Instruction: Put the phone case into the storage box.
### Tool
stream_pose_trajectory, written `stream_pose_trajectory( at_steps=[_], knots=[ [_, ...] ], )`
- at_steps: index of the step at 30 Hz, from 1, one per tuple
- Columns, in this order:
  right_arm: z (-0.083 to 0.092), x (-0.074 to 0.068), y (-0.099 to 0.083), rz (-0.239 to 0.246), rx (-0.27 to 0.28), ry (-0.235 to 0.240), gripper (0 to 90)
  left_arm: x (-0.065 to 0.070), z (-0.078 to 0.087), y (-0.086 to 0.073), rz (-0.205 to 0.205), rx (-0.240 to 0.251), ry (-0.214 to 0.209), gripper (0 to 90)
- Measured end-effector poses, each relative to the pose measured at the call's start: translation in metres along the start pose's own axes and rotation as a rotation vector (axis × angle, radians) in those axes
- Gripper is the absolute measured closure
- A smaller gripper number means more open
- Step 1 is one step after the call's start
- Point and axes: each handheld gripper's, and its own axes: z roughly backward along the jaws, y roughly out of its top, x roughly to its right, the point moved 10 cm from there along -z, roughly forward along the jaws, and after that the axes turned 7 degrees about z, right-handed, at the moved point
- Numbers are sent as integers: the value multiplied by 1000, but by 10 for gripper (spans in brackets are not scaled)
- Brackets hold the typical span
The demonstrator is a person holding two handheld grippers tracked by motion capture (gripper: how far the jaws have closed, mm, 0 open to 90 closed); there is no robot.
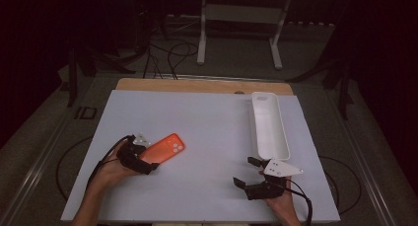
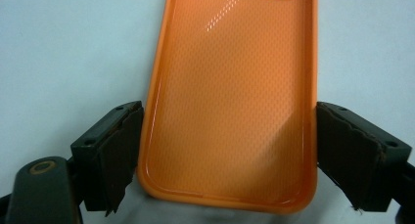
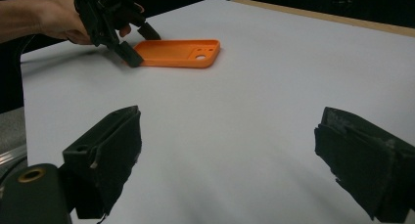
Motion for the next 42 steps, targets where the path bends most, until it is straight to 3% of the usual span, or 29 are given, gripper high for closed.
stream_pose_trajectory(
  at_steps=[12,19,32,42],
  knots=[
    [2,2,0,-2,4,-5,98,6,3,10,-13,66,43,162],
    [1,1,0,-3,2,-4,98,4,18,19,-9,129,83,163],
    [0,3,1,-15,7,-7,98,13,30,34,-9,210,96,162],
    [-3,6,10,-64,19,-6,98,29,37,48,-22,282,91,162]
  ],
)
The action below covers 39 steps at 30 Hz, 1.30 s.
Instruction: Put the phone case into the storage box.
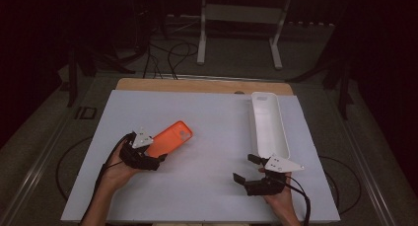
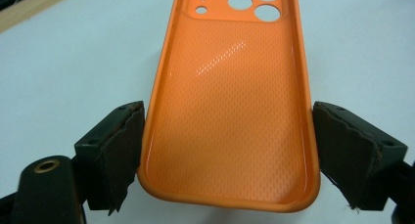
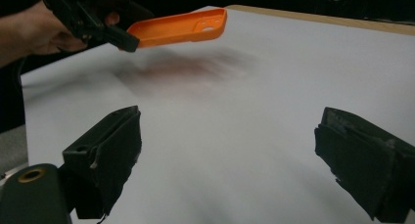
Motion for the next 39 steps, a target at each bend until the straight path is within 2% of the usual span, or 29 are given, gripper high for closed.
stream_pose_trajectory(
  at_steps=[12,16,22,29,31,33,36,39],
  knots=[
    [-11,-9,25,6,14,10,98,15,8,17,-12,78,-10,165],
    [-19,-11,34,-7,21,23,98,21,11,23,-28,98,-16,165],
    [-32,-11,52,-25,29,50,98,37,14,32,-57,119,-48,164],
    [-50,-7,70,-77,12,97,97,57,17,42,-93,147,-79,164],
    [-55,-4,74,-105,15,110,97,62,19,45,-100,159,-82,164],
    [-60,-1,76,-134,3,119,97,70,21,48,-101,169,-117,164],
    [-66,1,82,-170,9,132,97,79,24,51,-124,180,-127,164],
    [-71,3,84,-235,8,162,98,85,25,55,-129,196,-139,163]
  ],
)
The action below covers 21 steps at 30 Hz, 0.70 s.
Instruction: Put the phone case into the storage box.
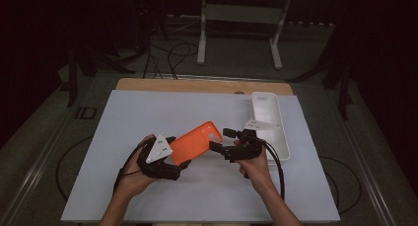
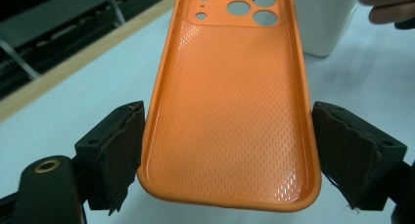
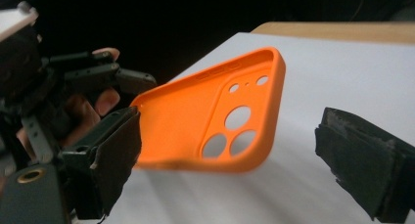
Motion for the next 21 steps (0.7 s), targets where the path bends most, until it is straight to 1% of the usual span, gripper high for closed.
stream_pose_trajectory(
  at_steps=[1,2,4,5,7,8,9,10,13,16,17,19,21],
  knots=[
    [-2,1,-1,-24,-11,7,101,1,0,1,-6,0,-5,163],
    [-3,1,-2,-36,-18,17,129,3,-1,2,-6,4,-8,163],
    [-6,-1,-2,-65,-23,41,157,6,-3,4,-14,6,-14,163],
    [-7,-2,-1,-75,-24,55,189,7,-4,5,-14,10,-11,163],
    [-9,-6,-1,-94,-35,81,273,9,-5,6,-15,16,-20,162],
    [-10,-8,-1,-103,-45,95,308,10,-6,7,-18,18,-17,162],
    [-11,-10,-2,-109,-55,109,364,10,-7,8,-15,19,-18,162],
    [-12,-12,-3,-118,-65,122,388,10,-9,8,-13,19,-19,162],
    [-13,-14,-4,-130,-88,120,497,11,-13,4,-9,8,-21,161],
    [-14,-17,-5,-161,-99,133,592,13,-18,1,-4,-3,-19,161],
    [-15,-18,-5,-158,-99,129,625,13,-20,0,0,-6,-17,160],
    [-16,-19,-5,-158,-102,110,742,14,-25,-3,5,-22,-12,159],
    [-17,-19,-5,-166,-101,97,801,14,-29,-5,-3,-35,8,157]
  ],
)
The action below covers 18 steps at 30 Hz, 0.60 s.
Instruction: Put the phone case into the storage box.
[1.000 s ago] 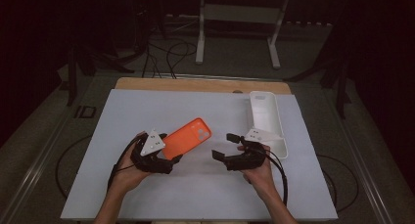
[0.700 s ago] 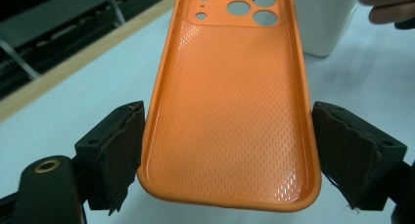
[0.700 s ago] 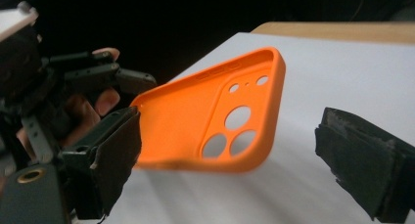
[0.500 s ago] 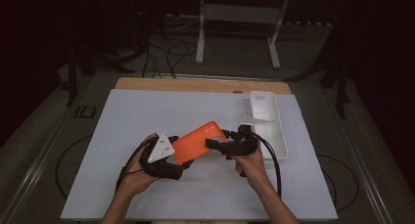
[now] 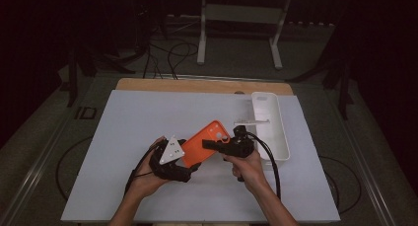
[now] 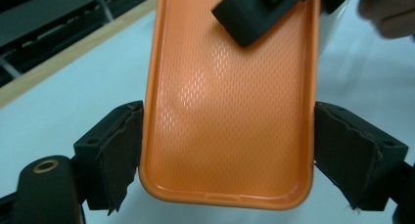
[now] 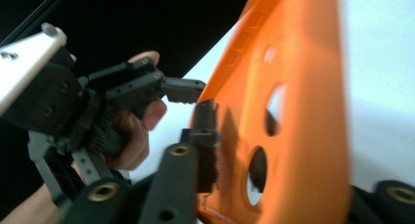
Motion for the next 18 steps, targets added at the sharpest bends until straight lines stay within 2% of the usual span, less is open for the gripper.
stream_pose_trajectory(
  at_steps=[5,12,16,18],
  knots=[
    [-1,0,1,9,-6,-37,857,-1,-9,-3,-19,-22,69,151],
    [1,3,3,21,8,-71,859,-7,-7,0,22,-9,86,101],
    [3,7,3,29,5,-95,857,-11,-3,1,61,3,64,87],
    [4,8,3,35,7,-98,857,-12,0,1,76,9,50,120]
  ],
)
